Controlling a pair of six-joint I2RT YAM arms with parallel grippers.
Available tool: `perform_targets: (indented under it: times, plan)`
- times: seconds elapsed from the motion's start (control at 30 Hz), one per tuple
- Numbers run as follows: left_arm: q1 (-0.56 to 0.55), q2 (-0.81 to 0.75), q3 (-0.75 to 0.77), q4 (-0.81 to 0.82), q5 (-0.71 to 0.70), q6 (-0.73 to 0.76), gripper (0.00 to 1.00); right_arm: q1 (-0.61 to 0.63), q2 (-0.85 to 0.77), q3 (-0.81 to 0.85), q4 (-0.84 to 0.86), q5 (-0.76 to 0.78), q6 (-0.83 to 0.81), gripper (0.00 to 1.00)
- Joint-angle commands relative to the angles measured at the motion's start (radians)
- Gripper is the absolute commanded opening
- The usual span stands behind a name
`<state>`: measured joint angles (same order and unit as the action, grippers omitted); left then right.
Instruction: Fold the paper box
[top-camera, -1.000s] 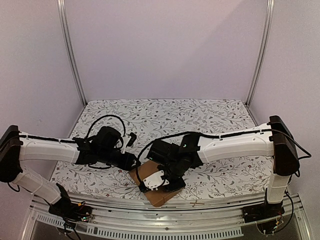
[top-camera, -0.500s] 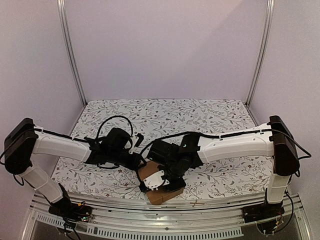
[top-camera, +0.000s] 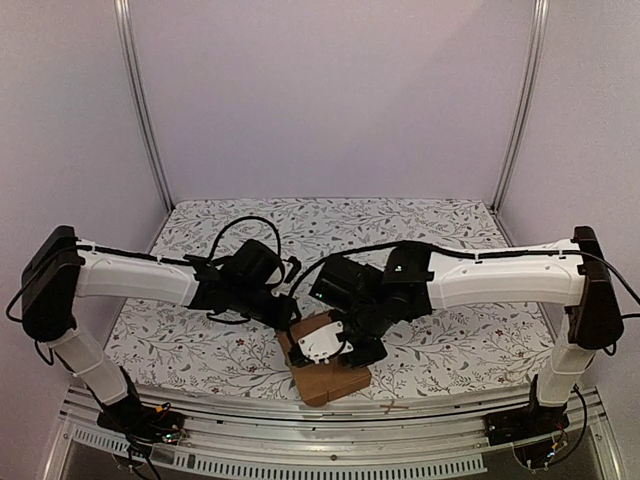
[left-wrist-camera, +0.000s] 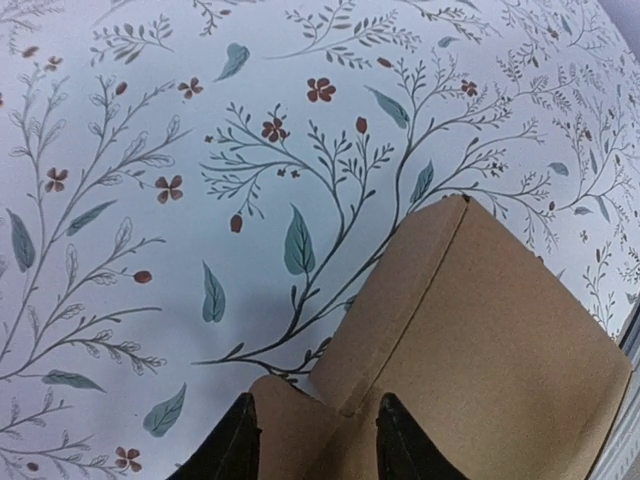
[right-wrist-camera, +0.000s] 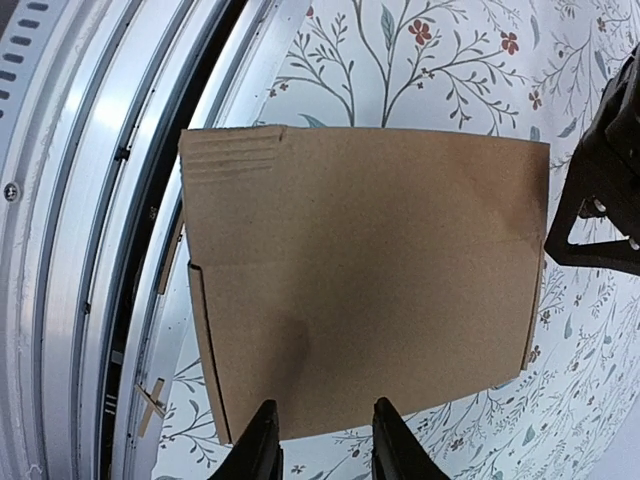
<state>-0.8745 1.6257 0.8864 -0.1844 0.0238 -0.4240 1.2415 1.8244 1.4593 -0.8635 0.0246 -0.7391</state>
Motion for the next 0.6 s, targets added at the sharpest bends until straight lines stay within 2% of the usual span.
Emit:
perform_targets:
  times: [0.0, 0.13, 0.27, 0.57]
  plan:
    - [-0.024, -0.079, 0.092, -0.129, -0.106, 0.055, 0.42, -0.060, -0.071, -0.007, -0.037, -0.013, 0.028, 0.29]
    - [-0.046, -0.228, 0.084, -0.144, -0.200, 0.070, 0.45, -0.152, -0.078, -0.006, -0.027, -0.138, 0.068, 0.29]
    - [-0.059, -0.358, -0.068, -0.161, -0.263, -0.049, 0.45, -0.236, -0.061, -0.018, 0.009, -0.253, 0.128, 0.28]
    - [-0.156, -0.669, -0.421, -0.145, -0.302, -0.312, 0.29, -0.263, -0.017, -0.090, 0.090, -0.303, 0.146, 0.23]
